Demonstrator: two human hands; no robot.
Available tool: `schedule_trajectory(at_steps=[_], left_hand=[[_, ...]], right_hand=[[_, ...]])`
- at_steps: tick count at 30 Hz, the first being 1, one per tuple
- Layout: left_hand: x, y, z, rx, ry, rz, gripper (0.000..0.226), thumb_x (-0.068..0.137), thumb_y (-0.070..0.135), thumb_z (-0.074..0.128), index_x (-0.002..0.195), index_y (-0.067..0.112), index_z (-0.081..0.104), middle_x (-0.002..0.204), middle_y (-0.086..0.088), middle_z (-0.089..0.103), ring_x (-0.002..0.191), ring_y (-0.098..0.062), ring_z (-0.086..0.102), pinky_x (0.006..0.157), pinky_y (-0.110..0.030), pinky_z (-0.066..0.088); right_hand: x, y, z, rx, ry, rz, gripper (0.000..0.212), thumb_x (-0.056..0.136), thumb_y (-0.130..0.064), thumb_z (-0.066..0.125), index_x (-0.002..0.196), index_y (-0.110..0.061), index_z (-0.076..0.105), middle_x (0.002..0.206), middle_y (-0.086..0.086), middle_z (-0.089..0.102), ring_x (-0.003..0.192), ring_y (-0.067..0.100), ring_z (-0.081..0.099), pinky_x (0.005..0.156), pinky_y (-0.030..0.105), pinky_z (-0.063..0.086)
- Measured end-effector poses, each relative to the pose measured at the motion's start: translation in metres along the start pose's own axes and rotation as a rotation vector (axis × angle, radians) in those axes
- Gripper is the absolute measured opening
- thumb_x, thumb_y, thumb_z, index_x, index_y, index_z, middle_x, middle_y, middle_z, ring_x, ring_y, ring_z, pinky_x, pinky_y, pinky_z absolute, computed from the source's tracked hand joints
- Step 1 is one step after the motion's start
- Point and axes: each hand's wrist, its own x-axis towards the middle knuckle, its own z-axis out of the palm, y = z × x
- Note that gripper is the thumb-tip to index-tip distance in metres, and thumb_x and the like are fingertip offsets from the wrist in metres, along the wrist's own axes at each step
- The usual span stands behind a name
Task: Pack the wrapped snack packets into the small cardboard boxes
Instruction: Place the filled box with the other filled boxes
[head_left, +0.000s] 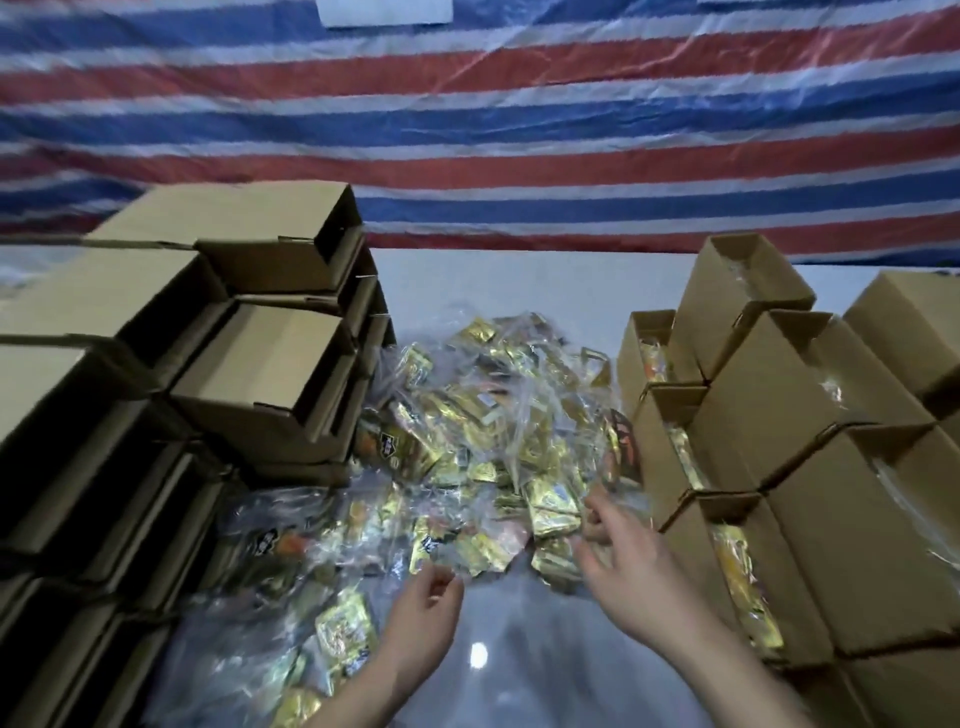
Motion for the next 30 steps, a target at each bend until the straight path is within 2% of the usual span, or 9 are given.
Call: schedule_trajectory(at_steps=[3, 6, 11, 16, 19, 21, 24, 27, 30], left_hand=[[0.006, -0.046, -0.004, 0.203, -0.041, -0.059, 0.016, 0.099, 0.027, 0.051, 0.088, 0.019, 0.058, 0.085, 0.002, 0.062, 0.077, -0.01, 0.056, 0.062, -0.017, 0.04], [0.003, -0.094, -0.009, 0.367, -0.056, -0.154, 0.024, 0.097, 0.025, 0.048, 0.075, 0.016, 0.048, 0.079, -0.002, 0.057, 0.076, -0.019, 0.053, 0.066, -0.031, 0.037], [-0.016, -0.147, -0.021, 0.32, 0.002, -0.286, 0.022, 0.092, 0.024, 0.052, 0.072, 0.015, 0.05, 0.07, -0.006, 0.062, 0.066, -0.018, 0.058, 0.062, -0.033, 0.041], [-0.012, -0.145, -0.035, 0.347, 0.123, -0.199, 0.012, 0.092, 0.022, 0.053, 0.09, 0.014, 0.062, 0.087, -0.005, 0.064, 0.076, -0.019, 0.057, 0.071, -0.035, 0.047], [0.004, -0.139, -0.044, 0.409, 0.174, -0.198, 0.028, 0.096, 0.024, 0.052, 0.118, 0.008, 0.061, 0.119, -0.012, 0.062, 0.104, -0.028, 0.059, 0.087, -0.035, 0.047], [0.012, -0.136, -0.054, 0.459, 0.218, -0.204, 0.038, 0.097, 0.028, 0.051, 0.13, 0.01, 0.056, 0.132, -0.011, 0.057, 0.113, -0.027, 0.057, 0.092, -0.034, 0.045], [0.022, -0.125, -0.071, 0.446, 0.317, -0.143, 0.042, 0.097, 0.028, 0.051, 0.135, 0.012, 0.053, 0.135, -0.006, 0.054, 0.116, -0.021, 0.054, 0.1, -0.034, 0.043], [0.032, -0.095, -0.091, 0.382, 0.393, -0.03, 0.049, 0.098, 0.03, 0.05, 0.144, 0.014, 0.044, 0.144, -0.002, 0.046, 0.132, -0.018, 0.044, 0.115, -0.038, 0.035], [0.043, -0.045, -0.115, 0.344, 0.605, 0.183, 0.046, 0.095, 0.033, 0.053, 0.136, 0.011, 0.05, 0.135, -0.002, 0.05, 0.127, -0.018, 0.046, 0.11, -0.031, 0.032]], right_hand=[[0.002, 0.012, 0.037, -0.054, -0.201, 0.072, 0.049, 0.099, -0.041, 0.047, 0.143, -0.022, 0.041, 0.132, -0.002, 0.054, 0.12, 0.017, 0.052, 0.094, 0.032, 0.044], [-0.001, 0.024, 0.077, -0.068, -0.373, 0.141, 0.05, 0.1, -0.035, 0.048, 0.145, -0.016, 0.039, 0.141, 0.003, 0.051, 0.127, 0.019, 0.05, 0.097, 0.026, 0.04], [-0.016, 0.032, 0.126, -0.129, -0.546, 0.167, 0.048, 0.098, -0.031, 0.05, 0.142, -0.014, 0.04, 0.143, 0.007, 0.049, 0.131, 0.019, 0.048, 0.102, 0.023, 0.036], [-0.004, 0.015, 0.139, -0.141, -0.526, 0.085, 0.059, 0.099, -0.029, 0.049, 0.151, -0.01, 0.03, 0.154, 0.007, 0.036, 0.143, 0.018, 0.034, 0.112, 0.022, 0.024], [0.011, 0.004, 0.139, -0.147, -0.5, 0.031, 0.061, 0.1, -0.032, 0.048, 0.153, -0.012, 0.028, 0.155, 0.005, 0.033, 0.144, 0.018, 0.032, 0.112, 0.023, 0.025], [0.02, -0.003, 0.14, -0.162, -0.501, -0.002, 0.06, 0.099, -0.033, 0.048, 0.152, -0.013, 0.029, 0.154, 0.005, 0.036, 0.142, 0.018, 0.033, 0.11, 0.024, 0.027], [0.03, -0.013, 0.14, -0.187, -0.501, -0.038, 0.058, 0.099, -0.031, 0.048, 0.151, -0.014, 0.03, 0.152, 0.005, 0.039, 0.139, 0.02, 0.036, 0.109, 0.028, 0.03], [0.037, -0.03, 0.138, -0.177, -0.498, -0.079, 0.06, 0.099, -0.032, 0.048, 0.153, -0.013, 0.028, 0.154, 0.004, 0.036, 0.14, 0.021, 0.036, 0.111, 0.029, 0.031], [0.052, -0.06, 0.129, -0.126, -0.43, -0.171, 0.059, 0.1, -0.034, 0.049, 0.153, -0.015, 0.03, 0.155, 0.002, 0.037, 0.141, 0.016, 0.035, 0.11, 0.022, 0.026]])
